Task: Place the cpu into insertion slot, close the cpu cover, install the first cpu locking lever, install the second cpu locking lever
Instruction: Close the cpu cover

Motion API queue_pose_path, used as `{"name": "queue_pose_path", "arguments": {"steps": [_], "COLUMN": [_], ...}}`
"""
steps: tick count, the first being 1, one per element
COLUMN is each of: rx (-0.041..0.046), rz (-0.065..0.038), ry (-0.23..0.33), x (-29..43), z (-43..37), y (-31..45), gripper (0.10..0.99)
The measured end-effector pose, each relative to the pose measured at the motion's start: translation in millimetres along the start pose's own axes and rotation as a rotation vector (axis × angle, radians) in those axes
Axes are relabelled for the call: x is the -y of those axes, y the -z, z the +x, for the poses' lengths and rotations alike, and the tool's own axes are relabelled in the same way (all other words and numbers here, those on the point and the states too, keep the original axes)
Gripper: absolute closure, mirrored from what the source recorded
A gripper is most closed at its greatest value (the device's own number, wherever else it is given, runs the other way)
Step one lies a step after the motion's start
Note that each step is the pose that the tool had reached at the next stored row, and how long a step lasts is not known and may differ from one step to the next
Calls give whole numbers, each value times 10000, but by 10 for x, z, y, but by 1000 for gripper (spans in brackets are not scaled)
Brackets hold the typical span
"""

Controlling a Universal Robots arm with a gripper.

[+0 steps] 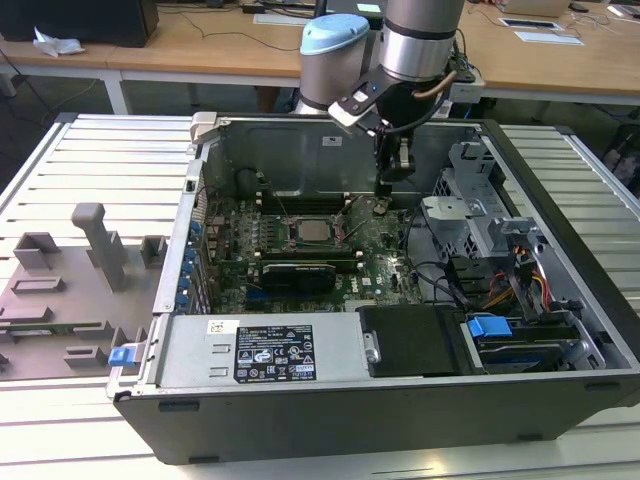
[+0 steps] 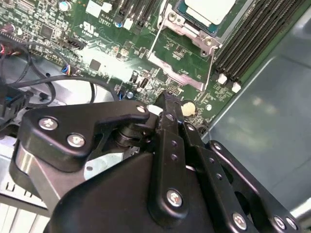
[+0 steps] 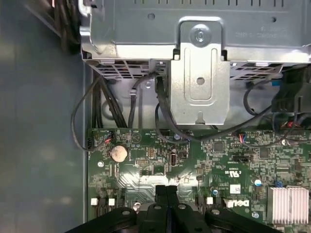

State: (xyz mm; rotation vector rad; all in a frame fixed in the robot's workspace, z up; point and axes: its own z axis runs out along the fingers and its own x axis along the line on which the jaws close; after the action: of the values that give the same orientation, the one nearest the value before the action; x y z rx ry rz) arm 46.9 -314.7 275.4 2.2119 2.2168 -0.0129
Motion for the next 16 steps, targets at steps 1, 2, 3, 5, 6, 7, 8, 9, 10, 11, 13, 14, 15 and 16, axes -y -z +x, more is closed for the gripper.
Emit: {"name": "queue_pose_path", "arguments": {"steps": [1,2,3,5,6,7,8,9,10,11,13,14,15,16], "rx": [-1,-1,0,0,-1,-1,-1,-1,-1,-3,-55,-89,-120,-168], "rz": [0,0,0,0,0,0,-1,0,0,0,0,0,-1,-1], "ry": [3,3,3,3,3,2,2,2,3,4,2,3,4,2], "x": [0,0,0,0,0,0,6,25,42,65,125,147,170,215], "z": [1,1,1,1,2,2,2,3,3,3,3,3,4,4], "y": [-30,-49,-68,-104,-140,-162,-180,-205,-222,-233,-239,-240,-240,-240], "gripper": [980,980,980,980,980,980,980,980,980,980,980,980,980,980]}}
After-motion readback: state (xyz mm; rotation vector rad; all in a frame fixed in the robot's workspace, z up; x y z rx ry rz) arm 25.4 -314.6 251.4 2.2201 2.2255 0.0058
